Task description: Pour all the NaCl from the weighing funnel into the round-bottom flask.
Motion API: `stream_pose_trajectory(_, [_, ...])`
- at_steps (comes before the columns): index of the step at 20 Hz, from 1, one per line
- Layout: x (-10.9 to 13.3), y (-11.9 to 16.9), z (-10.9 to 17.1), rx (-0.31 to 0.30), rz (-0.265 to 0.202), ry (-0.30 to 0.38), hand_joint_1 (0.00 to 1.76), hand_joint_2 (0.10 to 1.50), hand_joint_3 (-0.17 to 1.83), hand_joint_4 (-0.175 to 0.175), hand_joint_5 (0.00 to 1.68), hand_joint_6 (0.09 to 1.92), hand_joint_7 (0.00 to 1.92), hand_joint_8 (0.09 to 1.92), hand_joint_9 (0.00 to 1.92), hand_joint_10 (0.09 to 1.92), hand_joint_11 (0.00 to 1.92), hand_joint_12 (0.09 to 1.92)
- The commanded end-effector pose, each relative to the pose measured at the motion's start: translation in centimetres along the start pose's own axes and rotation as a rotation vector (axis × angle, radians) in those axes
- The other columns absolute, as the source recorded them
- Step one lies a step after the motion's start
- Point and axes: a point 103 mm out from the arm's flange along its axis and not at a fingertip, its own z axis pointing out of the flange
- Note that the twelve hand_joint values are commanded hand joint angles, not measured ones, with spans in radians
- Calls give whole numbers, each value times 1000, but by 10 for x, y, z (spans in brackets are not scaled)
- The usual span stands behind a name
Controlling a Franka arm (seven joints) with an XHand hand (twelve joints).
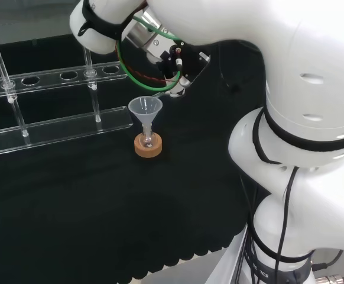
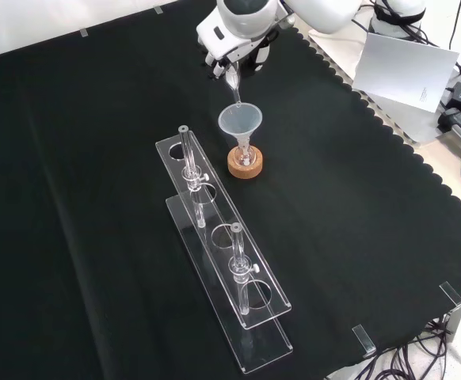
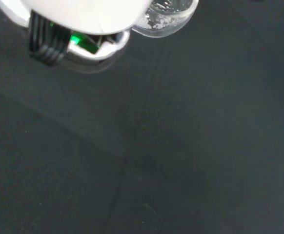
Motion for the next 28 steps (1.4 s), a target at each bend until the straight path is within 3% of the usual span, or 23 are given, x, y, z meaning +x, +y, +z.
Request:
stream_pose_trajectory(1, [2,0,-4,-2,1,-61,1161,624,580,175,1583,87,1214,443,1505,87,1251,746])
stream_pose_trajectory(11, [9,-2,-11,-16,7,-150,1161,624,579,175,1584,87,1215,442,1504,87,1250,745])
stream_pose_trajectory(28, [11,-1,-17,0,39,-234,1161,626,577,175,1584,87,1211,438,1502,87,1249,745])
